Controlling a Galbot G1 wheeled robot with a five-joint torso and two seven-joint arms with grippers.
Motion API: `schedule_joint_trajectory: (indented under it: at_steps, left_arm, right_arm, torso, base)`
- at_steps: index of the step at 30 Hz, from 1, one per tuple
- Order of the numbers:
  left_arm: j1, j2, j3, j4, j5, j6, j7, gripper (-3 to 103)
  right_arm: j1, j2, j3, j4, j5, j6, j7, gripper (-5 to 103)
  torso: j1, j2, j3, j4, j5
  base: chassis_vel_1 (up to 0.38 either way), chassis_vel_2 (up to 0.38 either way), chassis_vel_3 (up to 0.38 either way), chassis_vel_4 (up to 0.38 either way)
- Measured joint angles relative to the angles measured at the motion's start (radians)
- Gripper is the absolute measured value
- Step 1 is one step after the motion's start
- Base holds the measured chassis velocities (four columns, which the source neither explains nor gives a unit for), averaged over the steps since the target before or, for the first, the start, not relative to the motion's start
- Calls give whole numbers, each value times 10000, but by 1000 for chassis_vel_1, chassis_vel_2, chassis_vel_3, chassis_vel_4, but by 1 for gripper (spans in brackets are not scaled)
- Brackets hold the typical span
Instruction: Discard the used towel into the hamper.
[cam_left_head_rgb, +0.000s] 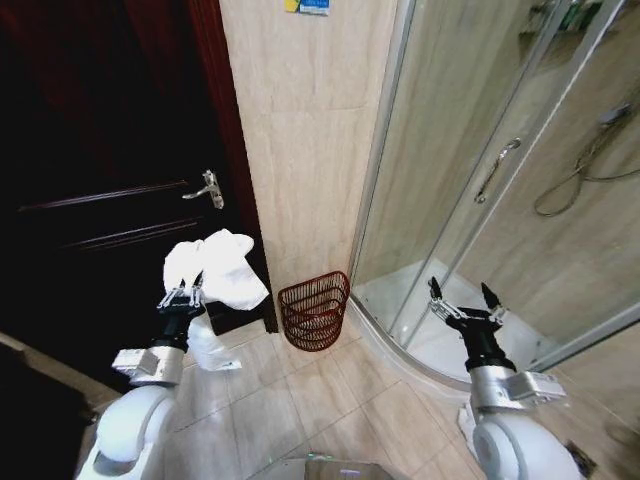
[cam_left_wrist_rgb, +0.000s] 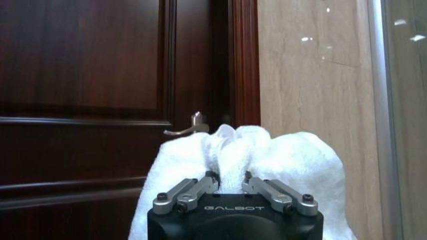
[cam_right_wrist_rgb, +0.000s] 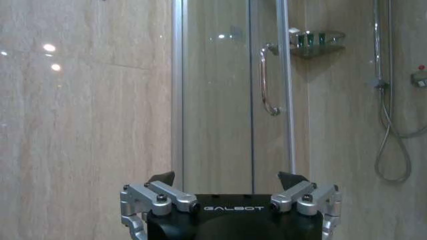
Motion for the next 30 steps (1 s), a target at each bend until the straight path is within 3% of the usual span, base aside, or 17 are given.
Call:
schedule_joint_trajectory:
  at_steps: [30]
  left_arm:
    - [-49,62,-58,-201,-39,14,-69,13]
  right_arm:
    - [73,-6,112,320,-15,-194,158,100]
  torso:
    - [-603,-1372,-771,-1,0]
  base:
    - [0,0,0,0]
